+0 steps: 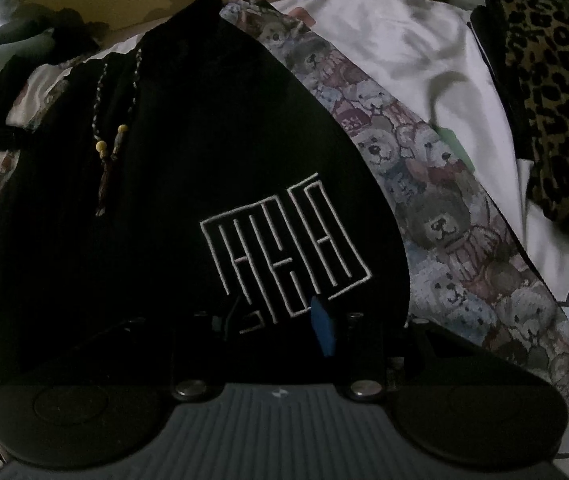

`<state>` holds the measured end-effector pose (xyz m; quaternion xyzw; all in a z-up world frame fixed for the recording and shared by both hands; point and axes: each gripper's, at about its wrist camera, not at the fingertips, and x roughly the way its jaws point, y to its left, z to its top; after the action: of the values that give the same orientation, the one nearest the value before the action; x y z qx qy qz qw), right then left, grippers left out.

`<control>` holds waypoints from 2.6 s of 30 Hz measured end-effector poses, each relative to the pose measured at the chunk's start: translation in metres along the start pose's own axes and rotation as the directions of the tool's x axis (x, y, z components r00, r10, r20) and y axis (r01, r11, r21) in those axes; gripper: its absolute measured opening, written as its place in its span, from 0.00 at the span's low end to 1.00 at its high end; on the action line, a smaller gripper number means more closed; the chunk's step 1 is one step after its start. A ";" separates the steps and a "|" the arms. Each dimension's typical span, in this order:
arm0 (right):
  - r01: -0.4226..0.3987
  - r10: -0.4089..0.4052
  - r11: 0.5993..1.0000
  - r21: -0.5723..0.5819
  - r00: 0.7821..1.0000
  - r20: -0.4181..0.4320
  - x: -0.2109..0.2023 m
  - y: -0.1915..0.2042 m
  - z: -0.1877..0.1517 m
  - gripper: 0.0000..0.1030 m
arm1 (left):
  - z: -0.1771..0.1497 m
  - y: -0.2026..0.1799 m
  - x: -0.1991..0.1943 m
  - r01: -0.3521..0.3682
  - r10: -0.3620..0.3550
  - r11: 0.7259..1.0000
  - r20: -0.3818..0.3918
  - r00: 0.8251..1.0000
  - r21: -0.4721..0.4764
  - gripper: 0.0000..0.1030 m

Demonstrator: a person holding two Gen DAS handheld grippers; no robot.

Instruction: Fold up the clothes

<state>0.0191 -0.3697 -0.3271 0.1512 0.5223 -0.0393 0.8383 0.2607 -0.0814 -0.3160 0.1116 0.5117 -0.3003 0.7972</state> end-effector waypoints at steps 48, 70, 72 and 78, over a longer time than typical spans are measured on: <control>0.111 -0.113 0.987 -0.114 0.993 -0.015 -0.038 -0.045 -0.036 0.49 | -0.135 0.117 -0.088 -0.194 0.202 0.930 -0.004 0.979 -0.313 0.37; 0.097 -0.097 0.985 -0.139 0.995 0.009 -0.060 -0.021 -0.055 0.48 | -0.170 0.090 -0.128 -0.157 0.185 0.906 0.034 0.982 -0.394 0.33; 0.096 -0.096 0.986 -0.138 0.995 0.012 -0.057 -0.019 -0.052 0.48 | -0.163 0.080 -0.120 -0.128 0.153 0.921 0.039 0.987 -0.368 0.33; 0.088 -0.088 0.990 -0.114 0.996 0.001 -0.049 -0.020 -0.049 0.48 | -0.155 0.049 -0.105 -0.060 0.076 0.952 0.041 0.996 -0.300 0.33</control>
<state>-0.0500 -0.3786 -0.3076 0.0800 0.5314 -0.0460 0.8421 0.1424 0.0709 -0.2998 -0.0006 0.5263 -0.1947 0.8277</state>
